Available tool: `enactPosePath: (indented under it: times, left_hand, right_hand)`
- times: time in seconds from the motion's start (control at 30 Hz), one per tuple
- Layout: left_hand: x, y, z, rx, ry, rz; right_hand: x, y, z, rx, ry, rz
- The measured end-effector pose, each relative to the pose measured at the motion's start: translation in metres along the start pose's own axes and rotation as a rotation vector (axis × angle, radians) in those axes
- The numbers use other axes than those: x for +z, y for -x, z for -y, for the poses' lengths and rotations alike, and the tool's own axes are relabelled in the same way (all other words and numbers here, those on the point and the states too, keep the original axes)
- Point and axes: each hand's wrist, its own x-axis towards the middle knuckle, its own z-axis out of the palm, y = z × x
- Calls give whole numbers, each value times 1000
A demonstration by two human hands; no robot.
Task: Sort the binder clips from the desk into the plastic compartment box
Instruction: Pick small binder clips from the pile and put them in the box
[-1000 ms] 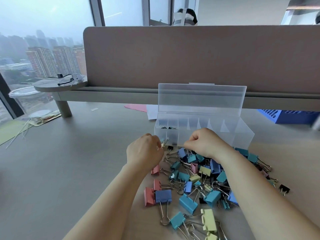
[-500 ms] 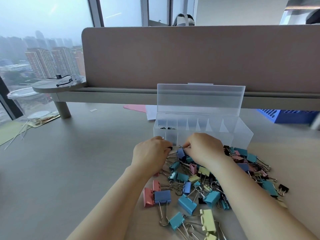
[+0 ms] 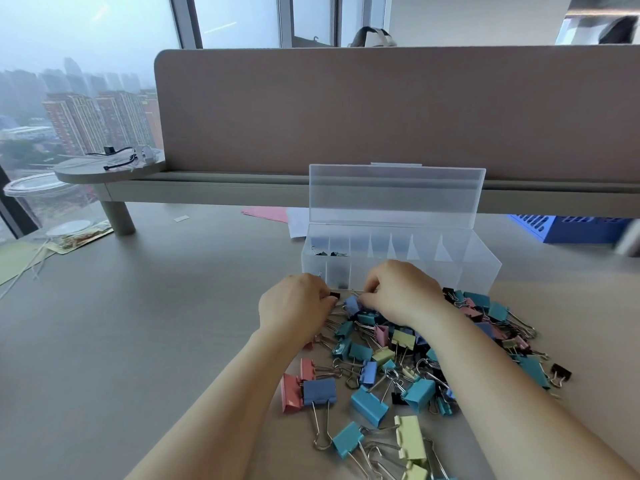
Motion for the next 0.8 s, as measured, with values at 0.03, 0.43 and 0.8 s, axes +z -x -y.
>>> enactPosePath:
  times: [0.03, 0.43, 0.8]
  left_hand:
    - [-1, 0, -1, -14, 21, 3]
    - [-6, -3, -20, -150, 73, 34]
    - [-23, 1, -16, -220, 1098, 27]
  right_hand:
    - [-4, 0, 0, -1, -96, 19]
    - [-35, 13, -15, 290, -1579, 382]
    - [-39, 15, -15, 1, -404, 136]
